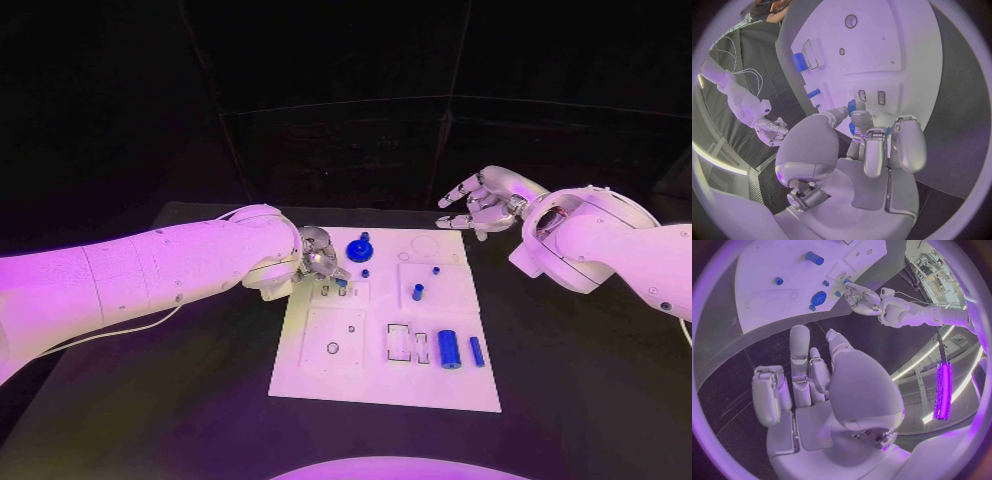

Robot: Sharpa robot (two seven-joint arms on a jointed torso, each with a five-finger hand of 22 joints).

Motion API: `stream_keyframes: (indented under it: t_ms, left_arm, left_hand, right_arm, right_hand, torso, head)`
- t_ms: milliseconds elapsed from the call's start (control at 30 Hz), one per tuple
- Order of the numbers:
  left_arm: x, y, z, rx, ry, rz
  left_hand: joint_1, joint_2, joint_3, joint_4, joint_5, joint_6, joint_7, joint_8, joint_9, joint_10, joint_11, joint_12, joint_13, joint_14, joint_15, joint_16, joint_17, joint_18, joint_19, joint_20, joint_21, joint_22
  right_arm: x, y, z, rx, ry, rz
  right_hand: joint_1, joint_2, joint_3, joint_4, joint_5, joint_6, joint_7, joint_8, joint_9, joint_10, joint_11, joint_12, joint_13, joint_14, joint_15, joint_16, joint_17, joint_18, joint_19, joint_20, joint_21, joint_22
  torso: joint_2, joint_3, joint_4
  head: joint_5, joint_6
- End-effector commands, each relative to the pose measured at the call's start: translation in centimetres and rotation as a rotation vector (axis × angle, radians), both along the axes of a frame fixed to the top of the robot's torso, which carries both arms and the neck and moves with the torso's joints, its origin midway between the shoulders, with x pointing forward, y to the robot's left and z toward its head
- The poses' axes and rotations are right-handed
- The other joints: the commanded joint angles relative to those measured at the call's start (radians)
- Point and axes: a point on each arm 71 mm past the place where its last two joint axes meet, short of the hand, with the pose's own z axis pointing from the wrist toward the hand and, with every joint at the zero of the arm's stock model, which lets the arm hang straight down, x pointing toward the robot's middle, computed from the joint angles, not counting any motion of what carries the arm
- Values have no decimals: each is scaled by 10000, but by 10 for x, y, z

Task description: Assemble the parts on the task board

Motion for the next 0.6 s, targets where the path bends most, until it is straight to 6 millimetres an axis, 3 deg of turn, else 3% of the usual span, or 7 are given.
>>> stream_keyframes:
  t_ms: [33,600]
  left_arm:
    - [1,0,2,119,-614,96]
    - [0,-3,-8,750,-179,-323]
  left_hand:
    - [-49,20,1755,-1704,55,-7,-72,33,14,78,10,51,9,1055,-7,62,2634,-144,81,-8,38,16]
    - [-74,17,1800,-1705,59,-2,-76,43,19,89,6,46,-10,1055,-13,62,2634,-132,66,-13,3,-41]
  right_arm:
    - [0,1,2,-16,-68,94]
    - [0,2,2,-20,-55,126]
  right_hand:
    - [82,10,-5,-71,36,68,-18,63,-11,-53,-22,-63,37,-9,-71,45,3,-151,1020,-16,55,2635]
    - [108,16,-3,-84,26,61,-16,61,-13,-53,-21,-62,37,-10,-71,44,3,-151,1020,-17,55,2635]
  torso:
    - [-18,7,23]
    - [-8,13,19]
  head:
    - [-1,-8]
    - [33,-19]
